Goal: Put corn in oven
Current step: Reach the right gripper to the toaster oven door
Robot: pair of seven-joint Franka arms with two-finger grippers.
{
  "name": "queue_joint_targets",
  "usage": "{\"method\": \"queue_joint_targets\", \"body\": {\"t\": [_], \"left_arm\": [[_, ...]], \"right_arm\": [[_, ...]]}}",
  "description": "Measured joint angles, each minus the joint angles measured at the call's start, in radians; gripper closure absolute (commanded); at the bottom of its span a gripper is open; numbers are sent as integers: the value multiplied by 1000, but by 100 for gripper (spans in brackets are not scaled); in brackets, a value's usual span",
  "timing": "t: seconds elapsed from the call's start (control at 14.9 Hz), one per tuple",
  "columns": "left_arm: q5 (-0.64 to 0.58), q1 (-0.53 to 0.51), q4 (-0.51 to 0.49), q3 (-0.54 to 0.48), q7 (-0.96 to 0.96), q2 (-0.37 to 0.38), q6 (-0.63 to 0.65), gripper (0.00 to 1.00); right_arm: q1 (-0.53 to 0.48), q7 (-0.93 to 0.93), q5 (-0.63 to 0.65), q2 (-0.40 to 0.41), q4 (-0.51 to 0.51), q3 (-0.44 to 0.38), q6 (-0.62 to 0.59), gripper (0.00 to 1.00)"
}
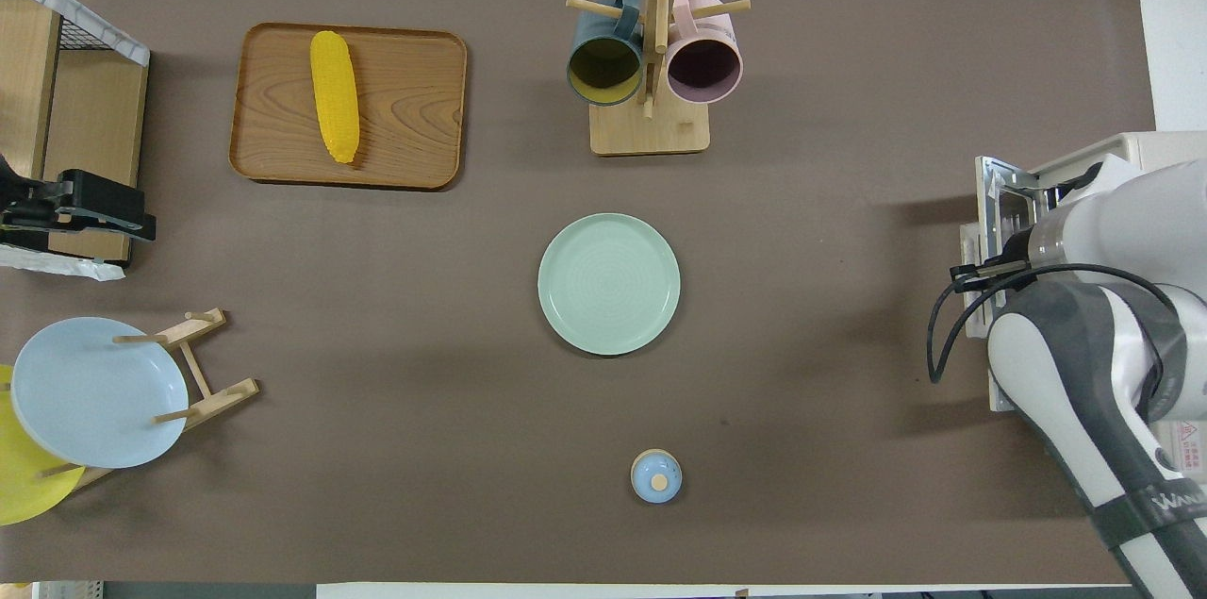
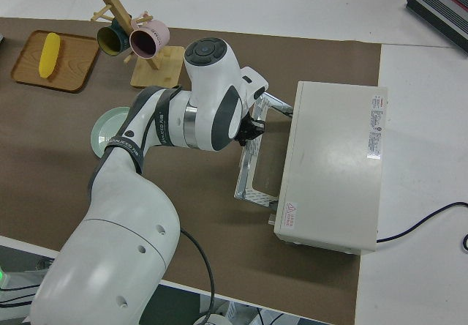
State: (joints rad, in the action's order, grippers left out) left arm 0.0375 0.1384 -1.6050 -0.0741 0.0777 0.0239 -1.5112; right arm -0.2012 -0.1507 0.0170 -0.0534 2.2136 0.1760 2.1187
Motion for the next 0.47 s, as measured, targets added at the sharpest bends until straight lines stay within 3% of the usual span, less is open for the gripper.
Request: {"method": "queue_joint_targets", "body": {"t": [0.47], "left_arm": [[0, 0, -3, 1, 0, 0, -38, 0]], "right_arm": [[24, 21, -10, 60, 74, 11, 154, 100]]}}
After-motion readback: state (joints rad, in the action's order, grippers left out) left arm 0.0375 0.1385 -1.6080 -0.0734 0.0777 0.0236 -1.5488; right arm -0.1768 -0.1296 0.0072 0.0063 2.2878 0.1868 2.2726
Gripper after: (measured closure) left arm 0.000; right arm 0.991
